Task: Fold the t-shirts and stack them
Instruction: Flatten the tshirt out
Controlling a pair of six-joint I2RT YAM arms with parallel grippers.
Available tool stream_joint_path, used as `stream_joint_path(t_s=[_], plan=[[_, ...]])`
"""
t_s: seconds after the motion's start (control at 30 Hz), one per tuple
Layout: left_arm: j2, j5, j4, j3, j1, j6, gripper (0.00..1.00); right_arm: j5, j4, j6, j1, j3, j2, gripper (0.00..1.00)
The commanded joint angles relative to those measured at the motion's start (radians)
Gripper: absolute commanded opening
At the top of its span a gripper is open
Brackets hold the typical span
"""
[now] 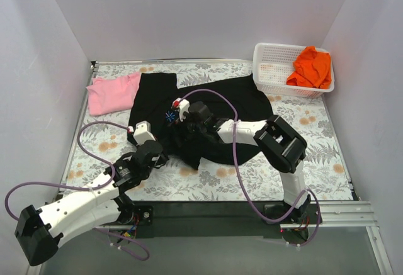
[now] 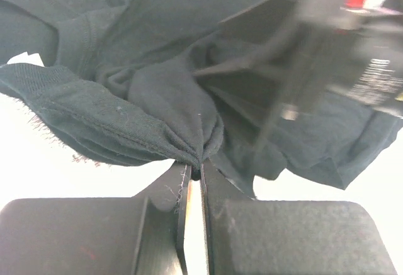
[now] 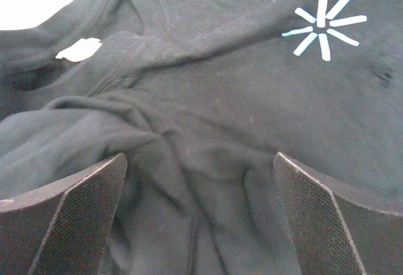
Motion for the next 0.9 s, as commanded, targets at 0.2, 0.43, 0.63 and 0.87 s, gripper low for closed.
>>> stream_joint_path(t_s=[0.2, 0.43, 0.63, 0.87], plan=[[-0.091, -0.026, -0.101, 0.041, -0.004, -0.008, 0.0, 0.137, 0.016, -0.021, -0.005, -0.23, -0.407, 0.98], [-0.171, -0.034, -0.123, 0.052, -0.004, 0.005, 0.0, 0.417, -0.152, 0.048, -0.005, -0.525, -0.728, 0.99], [-0.176, -0.028, -0.113, 0.063, -0.004, 0.018, 0.0, 0.619, -0.324, 0.157, -0.03, -0.691, -0.941, 0.98], [-0.295, 0.02, -0.123, 0.092, -0.004, 0.03, 0.0, 0.624, -0.418, 0.191, -0.226, -0.737, -1.052, 0.98]])
